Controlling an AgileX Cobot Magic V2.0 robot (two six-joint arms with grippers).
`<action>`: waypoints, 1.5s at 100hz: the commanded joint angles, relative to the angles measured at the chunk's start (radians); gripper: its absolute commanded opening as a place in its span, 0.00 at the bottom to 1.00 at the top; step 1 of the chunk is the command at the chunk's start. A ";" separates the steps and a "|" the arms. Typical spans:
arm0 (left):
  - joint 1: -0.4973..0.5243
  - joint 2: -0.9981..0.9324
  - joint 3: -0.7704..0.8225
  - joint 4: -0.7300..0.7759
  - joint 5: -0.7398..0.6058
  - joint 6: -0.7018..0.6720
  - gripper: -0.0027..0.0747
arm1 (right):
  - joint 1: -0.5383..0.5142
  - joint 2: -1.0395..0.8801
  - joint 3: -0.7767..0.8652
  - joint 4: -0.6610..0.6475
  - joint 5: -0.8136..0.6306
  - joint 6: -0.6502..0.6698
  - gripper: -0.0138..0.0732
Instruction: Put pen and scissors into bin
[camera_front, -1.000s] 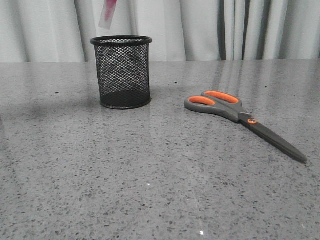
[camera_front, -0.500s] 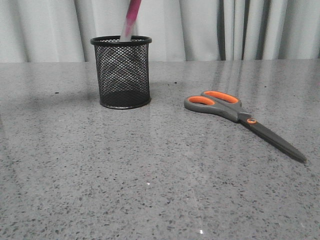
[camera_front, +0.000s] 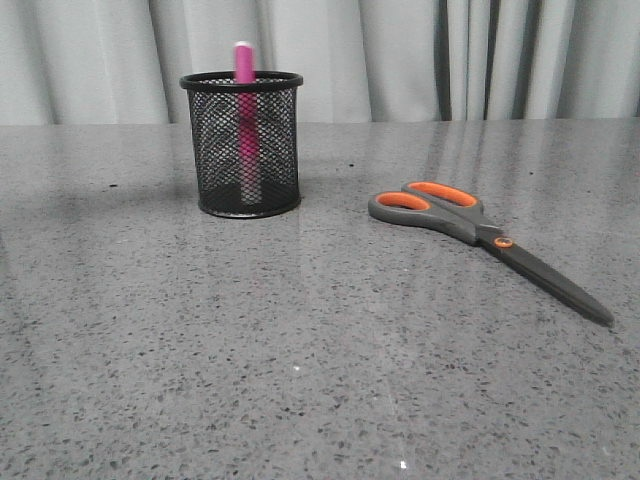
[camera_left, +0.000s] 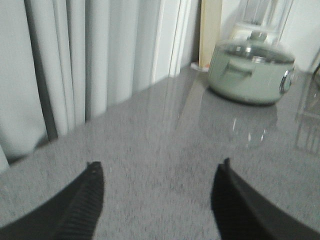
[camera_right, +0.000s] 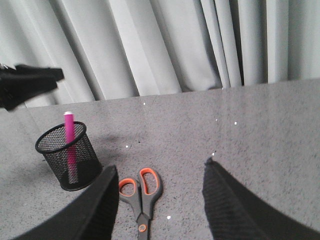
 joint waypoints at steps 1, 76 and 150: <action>0.027 -0.143 -0.026 -0.086 0.062 -0.054 0.37 | 0.001 0.050 -0.074 0.075 -0.089 -0.113 0.56; 0.069 -1.009 0.258 0.287 -0.132 -0.314 0.01 | 0.150 0.997 -0.646 0.050 0.538 -0.286 0.56; 0.058 -1.151 0.405 0.279 -0.154 -0.364 0.01 | 0.270 1.230 -0.656 -0.113 0.437 -0.105 0.56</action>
